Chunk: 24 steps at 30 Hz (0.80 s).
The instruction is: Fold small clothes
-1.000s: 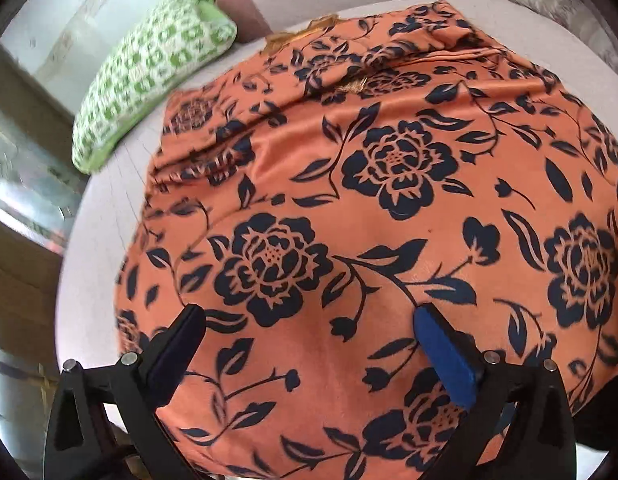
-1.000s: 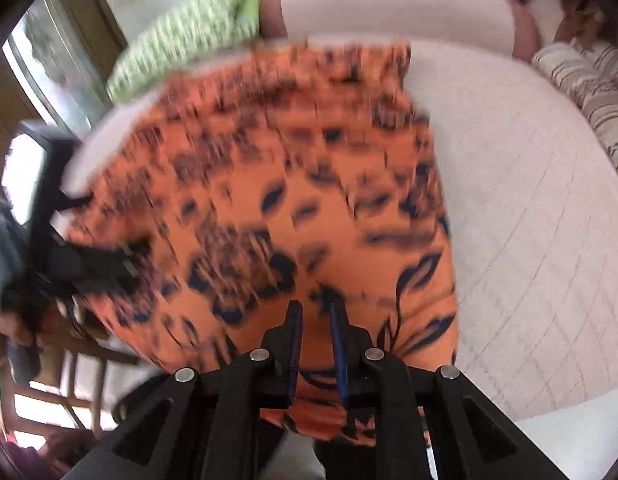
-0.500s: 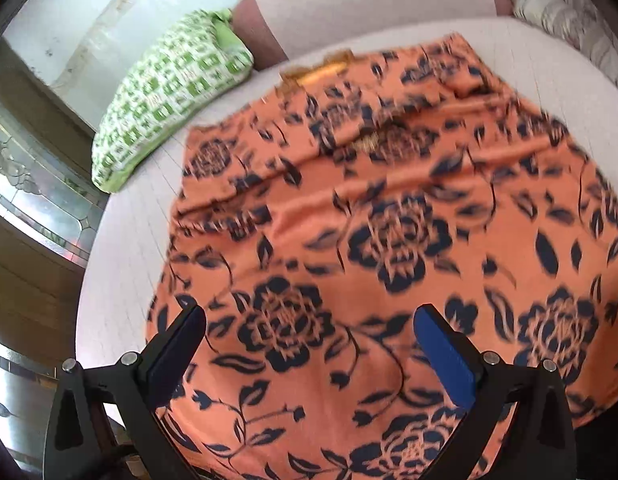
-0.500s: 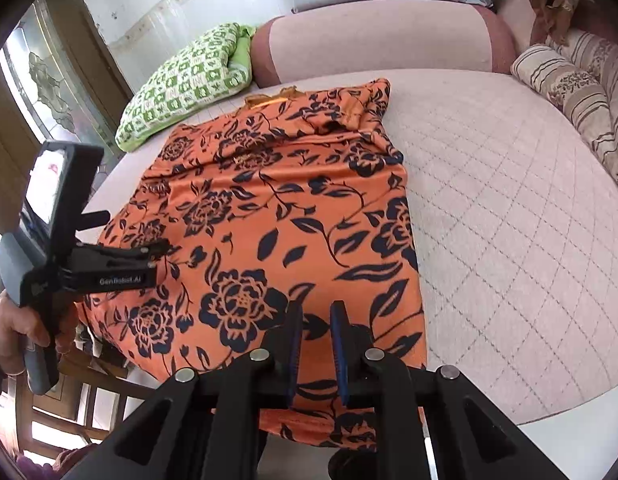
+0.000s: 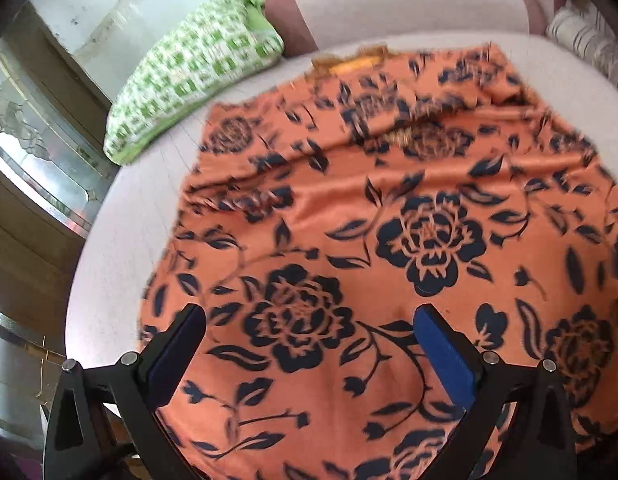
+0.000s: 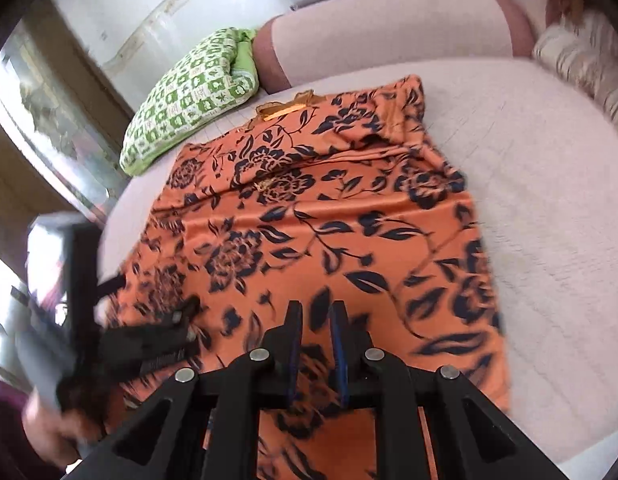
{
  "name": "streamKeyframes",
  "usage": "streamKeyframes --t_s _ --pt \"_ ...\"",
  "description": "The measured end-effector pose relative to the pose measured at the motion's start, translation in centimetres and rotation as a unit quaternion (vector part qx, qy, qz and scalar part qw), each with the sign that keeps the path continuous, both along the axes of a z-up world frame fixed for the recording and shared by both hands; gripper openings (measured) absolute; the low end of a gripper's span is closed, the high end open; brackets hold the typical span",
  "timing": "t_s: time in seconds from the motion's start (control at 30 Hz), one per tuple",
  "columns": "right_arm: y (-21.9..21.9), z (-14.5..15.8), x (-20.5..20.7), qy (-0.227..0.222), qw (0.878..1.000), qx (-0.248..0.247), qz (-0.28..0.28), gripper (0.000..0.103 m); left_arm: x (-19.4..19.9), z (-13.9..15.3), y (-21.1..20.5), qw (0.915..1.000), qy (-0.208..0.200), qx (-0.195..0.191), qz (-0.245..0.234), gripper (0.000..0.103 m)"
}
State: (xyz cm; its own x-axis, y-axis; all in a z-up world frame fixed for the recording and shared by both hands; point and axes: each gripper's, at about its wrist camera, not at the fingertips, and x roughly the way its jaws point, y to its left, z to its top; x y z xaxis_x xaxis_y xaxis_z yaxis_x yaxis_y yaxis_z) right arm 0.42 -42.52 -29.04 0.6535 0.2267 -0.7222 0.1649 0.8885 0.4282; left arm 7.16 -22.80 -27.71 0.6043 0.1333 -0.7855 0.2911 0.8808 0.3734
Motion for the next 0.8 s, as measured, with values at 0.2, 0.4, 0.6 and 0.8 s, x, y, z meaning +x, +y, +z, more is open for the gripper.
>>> streamKeyframes --t_s 0.2,0.4,0.6,0.8 --pt "1.4 -4.0 4.5 0.096 0.994 0.058 0.008 0.017 0.2 2.5 3.9 0.999 -0.004 -0.028 0.035 0.103" --pt "-0.9 -4.3 4.5 0.081 0.983 0.156 -0.046 0.017 2.4 5.1 6.3 0.9965 -0.018 -0.059 0.057 0.103" --pt "-2.9 -0.7 3.4 -0.016 0.986 0.146 -0.084 0.076 6.6 7.8 8.0 0.985 -0.074 -0.13 0.086 0.103" --pt "-5.9 2.4 4.5 -0.095 0.982 0.085 -0.138 0.067 12.0 7.0 9.0 0.9752 -0.099 -0.157 0.121 0.103"
